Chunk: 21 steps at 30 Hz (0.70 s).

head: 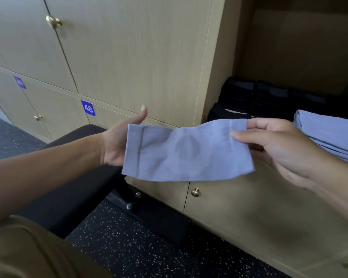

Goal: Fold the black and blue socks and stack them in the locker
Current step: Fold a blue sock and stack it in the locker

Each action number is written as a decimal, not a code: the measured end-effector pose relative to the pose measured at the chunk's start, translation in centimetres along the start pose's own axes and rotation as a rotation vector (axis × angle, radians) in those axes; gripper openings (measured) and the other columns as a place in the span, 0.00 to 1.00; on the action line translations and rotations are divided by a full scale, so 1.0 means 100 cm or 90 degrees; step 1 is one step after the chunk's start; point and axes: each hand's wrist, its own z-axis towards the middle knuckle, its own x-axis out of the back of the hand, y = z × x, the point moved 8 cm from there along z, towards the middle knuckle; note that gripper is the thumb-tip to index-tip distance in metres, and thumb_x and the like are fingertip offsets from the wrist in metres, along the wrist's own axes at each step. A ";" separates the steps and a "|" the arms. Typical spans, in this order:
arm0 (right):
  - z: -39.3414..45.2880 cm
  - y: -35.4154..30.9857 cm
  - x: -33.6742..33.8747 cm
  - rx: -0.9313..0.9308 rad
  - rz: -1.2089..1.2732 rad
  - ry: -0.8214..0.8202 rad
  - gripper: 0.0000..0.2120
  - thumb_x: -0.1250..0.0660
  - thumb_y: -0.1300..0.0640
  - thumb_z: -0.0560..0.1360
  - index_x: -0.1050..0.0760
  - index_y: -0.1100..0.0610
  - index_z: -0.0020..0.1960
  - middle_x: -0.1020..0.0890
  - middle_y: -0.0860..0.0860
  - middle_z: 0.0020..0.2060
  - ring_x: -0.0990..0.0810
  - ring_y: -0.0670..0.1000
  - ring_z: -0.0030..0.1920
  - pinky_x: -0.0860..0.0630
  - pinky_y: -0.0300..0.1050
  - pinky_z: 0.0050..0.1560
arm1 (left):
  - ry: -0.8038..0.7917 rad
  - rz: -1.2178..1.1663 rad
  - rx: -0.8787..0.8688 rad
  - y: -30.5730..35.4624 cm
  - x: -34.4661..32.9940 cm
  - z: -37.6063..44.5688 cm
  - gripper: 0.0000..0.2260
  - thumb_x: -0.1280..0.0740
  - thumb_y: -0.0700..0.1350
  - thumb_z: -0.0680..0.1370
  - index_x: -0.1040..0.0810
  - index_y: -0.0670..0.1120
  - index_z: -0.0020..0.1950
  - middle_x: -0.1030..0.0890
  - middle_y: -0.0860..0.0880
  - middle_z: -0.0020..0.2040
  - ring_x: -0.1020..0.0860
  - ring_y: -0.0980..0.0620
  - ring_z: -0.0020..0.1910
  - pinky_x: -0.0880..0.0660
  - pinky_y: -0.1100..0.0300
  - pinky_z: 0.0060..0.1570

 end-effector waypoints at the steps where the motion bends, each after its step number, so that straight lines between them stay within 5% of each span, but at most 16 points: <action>1: 0.000 0.001 0.004 -0.006 0.007 0.011 0.09 0.30 0.62 0.78 0.18 0.58 0.58 0.12 0.52 0.49 0.14 0.52 0.53 0.21 0.52 0.62 | -0.009 -0.008 0.016 0.000 -0.003 0.000 0.43 0.44 0.77 0.72 0.15 0.41 0.60 0.18 0.41 0.64 0.17 0.41 0.60 0.20 0.45 0.59; 4: 0.001 0.001 0.015 -0.017 0.021 0.029 0.09 0.30 0.61 0.78 0.17 0.57 0.57 0.12 0.52 0.48 0.13 0.52 0.52 0.20 0.47 0.56 | -0.125 -0.017 0.045 0.001 -0.022 -0.011 0.50 0.52 0.80 0.71 0.20 0.41 0.68 0.22 0.42 0.70 0.21 0.41 0.66 0.20 0.47 0.60; 8: 0.001 0.000 0.024 -0.022 0.052 0.044 0.10 0.30 0.61 0.78 0.17 0.57 0.58 0.12 0.52 0.49 0.13 0.50 0.51 0.21 0.43 0.53 | -0.195 0.005 0.032 -0.002 -0.030 -0.014 0.36 0.27 0.64 0.73 0.25 0.43 0.73 0.26 0.41 0.74 0.23 0.43 0.70 0.21 0.50 0.63; 13: 0.001 -0.001 0.031 -0.013 0.035 0.076 0.09 0.29 0.62 0.77 0.17 0.58 0.57 0.12 0.52 0.48 0.13 0.51 0.50 0.20 0.45 0.54 | -0.047 0.064 0.033 -0.007 -0.022 -0.009 0.15 0.34 0.38 0.80 0.21 0.39 0.67 0.17 0.41 0.64 0.16 0.48 0.59 0.19 0.59 0.56; 21: 0.000 0.000 0.045 -0.002 -0.076 0.198 0.05 0.24 0.63 0.73 0.16 0.59 0.49 0.12 0.51 0.41 0.13 0.52 0.44 0.17 0.47 0.49 | 0.178 0.207 -0.073 0.026 -0.001 -0.015 0.12 0.29 0.44 0.79 0.17 0.39 0.58 0.13 0.44 0.54 0.13 0.50 0.50 0.16 0.59 0.43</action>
